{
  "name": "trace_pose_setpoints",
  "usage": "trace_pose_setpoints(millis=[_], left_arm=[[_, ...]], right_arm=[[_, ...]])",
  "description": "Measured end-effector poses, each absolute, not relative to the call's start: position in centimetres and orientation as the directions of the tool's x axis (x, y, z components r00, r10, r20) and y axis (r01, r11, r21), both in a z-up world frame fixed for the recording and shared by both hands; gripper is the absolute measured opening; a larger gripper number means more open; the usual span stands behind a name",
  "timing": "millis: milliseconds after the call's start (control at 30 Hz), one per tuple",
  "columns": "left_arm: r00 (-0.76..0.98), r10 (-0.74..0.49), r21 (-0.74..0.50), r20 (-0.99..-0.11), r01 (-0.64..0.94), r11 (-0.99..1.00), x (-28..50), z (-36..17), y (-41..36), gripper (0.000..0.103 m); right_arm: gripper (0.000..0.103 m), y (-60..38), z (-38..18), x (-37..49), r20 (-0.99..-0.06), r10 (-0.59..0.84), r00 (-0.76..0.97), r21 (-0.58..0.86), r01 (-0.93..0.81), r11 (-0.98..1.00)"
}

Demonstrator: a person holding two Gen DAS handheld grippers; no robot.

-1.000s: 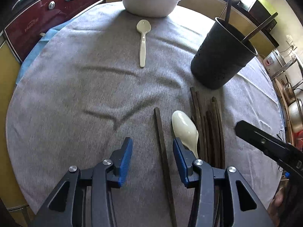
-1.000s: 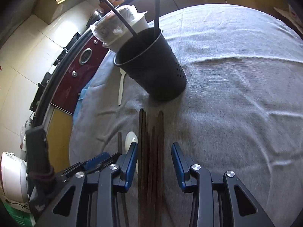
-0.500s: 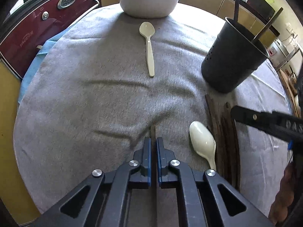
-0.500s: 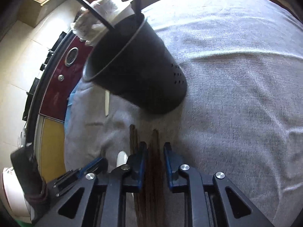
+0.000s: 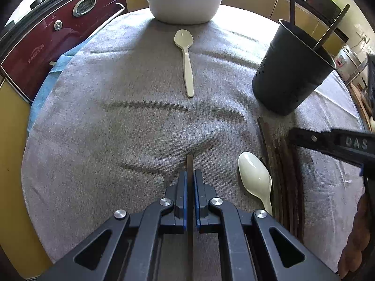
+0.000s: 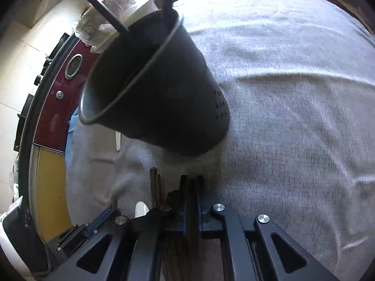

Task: Organize utensils
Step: 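Carry the chopsticks with both grippers over the black cup and lower them in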

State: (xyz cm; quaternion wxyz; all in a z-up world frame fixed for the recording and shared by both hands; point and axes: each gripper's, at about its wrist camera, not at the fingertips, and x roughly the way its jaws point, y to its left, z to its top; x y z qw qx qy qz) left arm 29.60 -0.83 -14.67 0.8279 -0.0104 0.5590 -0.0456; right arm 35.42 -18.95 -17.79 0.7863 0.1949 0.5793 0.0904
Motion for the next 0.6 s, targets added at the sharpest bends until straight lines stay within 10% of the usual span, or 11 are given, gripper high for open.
trace_pose_setpoints(millis=[600], left_arm=[[0.586,-0.202,-0.200,-0.785,0.069,0.977,25.8,-4.4,0.2,0.005]], right_arm=[[0.006,-24.0,-6.7,24.4,-0.723,0.296,0.624,0.385,0.009,0.923]])
